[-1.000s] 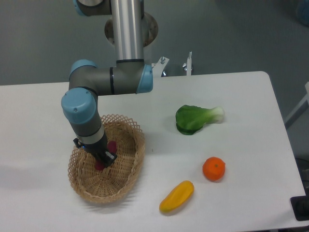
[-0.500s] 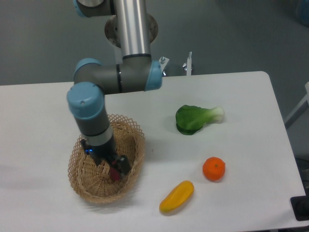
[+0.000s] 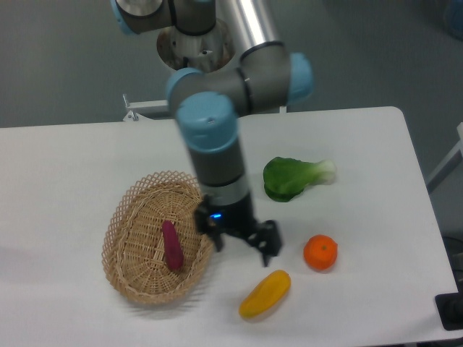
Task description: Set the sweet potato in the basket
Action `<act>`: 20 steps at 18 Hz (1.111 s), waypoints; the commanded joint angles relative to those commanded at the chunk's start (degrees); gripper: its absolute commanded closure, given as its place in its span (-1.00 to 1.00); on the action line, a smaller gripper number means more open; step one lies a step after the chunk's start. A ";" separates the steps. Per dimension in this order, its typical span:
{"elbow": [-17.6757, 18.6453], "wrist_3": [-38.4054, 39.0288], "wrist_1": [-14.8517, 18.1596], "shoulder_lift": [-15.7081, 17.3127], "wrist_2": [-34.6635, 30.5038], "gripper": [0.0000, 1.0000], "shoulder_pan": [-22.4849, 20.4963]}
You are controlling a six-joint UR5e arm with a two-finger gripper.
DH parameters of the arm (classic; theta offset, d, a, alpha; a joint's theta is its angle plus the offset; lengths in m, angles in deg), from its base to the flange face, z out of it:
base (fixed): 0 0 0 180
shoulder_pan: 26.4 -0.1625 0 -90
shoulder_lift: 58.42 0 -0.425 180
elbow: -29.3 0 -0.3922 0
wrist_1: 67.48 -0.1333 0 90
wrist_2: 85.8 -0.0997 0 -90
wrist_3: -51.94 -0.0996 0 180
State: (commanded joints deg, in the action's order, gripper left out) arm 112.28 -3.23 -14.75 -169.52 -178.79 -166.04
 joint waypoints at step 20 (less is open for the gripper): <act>0.17 -42.04 9.94 5.19 4.92 -1.00 -19.27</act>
